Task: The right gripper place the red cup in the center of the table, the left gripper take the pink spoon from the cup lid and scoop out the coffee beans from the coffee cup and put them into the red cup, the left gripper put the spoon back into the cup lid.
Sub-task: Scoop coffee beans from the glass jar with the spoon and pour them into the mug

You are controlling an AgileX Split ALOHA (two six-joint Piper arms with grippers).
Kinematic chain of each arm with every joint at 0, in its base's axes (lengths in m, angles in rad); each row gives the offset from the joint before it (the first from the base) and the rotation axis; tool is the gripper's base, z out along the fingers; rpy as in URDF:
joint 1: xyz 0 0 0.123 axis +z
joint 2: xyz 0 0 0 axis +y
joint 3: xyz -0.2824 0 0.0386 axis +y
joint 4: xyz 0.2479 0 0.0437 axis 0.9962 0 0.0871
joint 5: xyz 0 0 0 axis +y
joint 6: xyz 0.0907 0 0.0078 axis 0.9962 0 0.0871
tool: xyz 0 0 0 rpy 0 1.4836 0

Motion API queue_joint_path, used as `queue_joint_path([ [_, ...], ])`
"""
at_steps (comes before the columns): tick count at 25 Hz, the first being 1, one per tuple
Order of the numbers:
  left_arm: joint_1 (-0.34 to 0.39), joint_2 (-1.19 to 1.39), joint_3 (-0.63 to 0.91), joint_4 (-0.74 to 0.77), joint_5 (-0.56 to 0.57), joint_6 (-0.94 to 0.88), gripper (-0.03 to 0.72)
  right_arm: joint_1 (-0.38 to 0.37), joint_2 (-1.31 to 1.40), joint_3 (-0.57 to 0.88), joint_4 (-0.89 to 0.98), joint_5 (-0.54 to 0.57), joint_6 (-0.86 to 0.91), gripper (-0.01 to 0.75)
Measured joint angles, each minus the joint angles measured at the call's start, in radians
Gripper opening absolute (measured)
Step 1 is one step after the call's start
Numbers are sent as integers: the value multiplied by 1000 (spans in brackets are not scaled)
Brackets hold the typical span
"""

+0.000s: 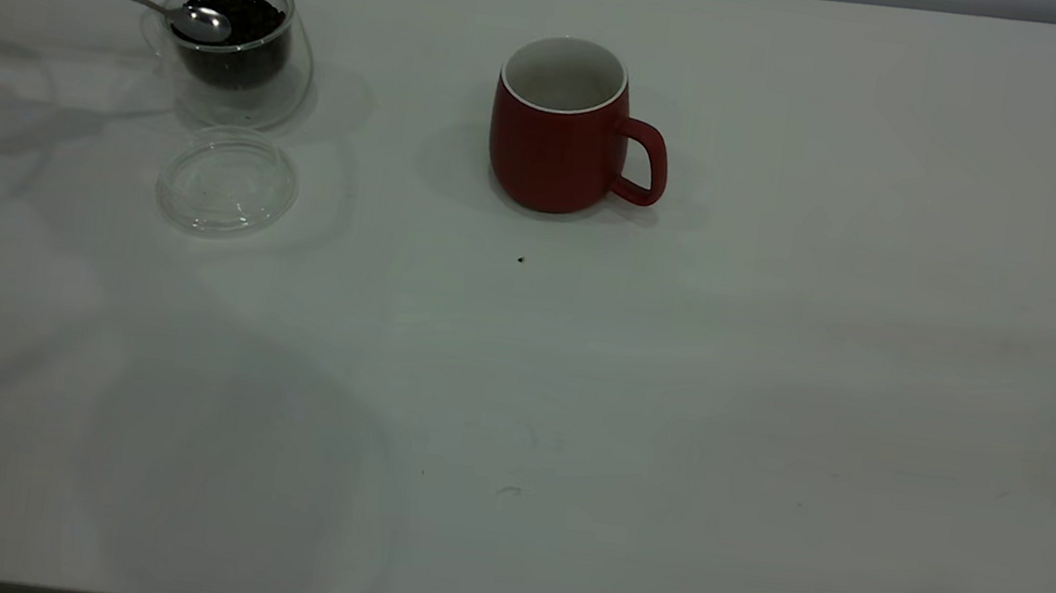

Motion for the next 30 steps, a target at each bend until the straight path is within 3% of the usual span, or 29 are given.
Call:
queue_joint_path([
  [19,-1,59,0,-62,-39,53,123,0,0,0,0,0,0,589],
  [30,-2,91,0,-128,-24,-37,123,0,0,0,0,0,0,589],
])
